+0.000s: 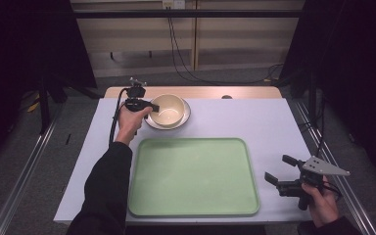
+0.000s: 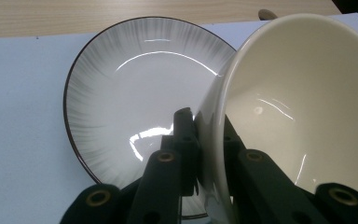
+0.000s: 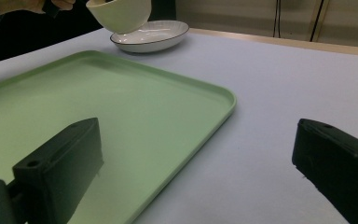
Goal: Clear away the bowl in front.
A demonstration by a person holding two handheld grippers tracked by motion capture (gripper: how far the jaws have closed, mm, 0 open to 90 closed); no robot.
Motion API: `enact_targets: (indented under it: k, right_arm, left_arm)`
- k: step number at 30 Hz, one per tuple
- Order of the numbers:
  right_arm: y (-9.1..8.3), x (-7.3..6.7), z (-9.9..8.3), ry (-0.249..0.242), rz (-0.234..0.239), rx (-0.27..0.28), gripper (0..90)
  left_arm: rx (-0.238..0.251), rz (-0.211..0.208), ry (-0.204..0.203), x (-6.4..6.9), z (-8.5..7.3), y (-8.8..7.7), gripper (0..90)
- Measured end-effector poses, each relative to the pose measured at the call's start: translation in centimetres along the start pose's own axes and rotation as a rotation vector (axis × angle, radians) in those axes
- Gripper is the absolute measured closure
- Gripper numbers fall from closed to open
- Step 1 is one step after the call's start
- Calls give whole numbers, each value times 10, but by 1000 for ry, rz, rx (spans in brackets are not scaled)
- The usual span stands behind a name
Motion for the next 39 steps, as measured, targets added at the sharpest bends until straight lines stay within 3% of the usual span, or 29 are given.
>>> enact_targets:
  k: [1,4,8,39]
  right_arm:
    - [0,0,0,-1,0,0,11]
    - [0,0,0,-3,1,1,11]
    - [0,0,0,-1,0,-2,11]
    - [0,0,1,-1,6,4,11]
  left_arm:
    - [3,0,24,0,0,-2,839]
    - [12,-9,25,3,0,-4,839]
    - [-1,-25,60,9,-2,-9,839]
    - [-48,-127,123,59,-15,-11,840]
Point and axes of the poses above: each handheld gripper's, and its own axes: y roughly forward along the jaws, z roughly out of its top, x roughly to its right, the point moved 7 cm from there along y, roughly forward along the jaws, and after that the axes turned 13 degrees about z, right-handed, at the moved point
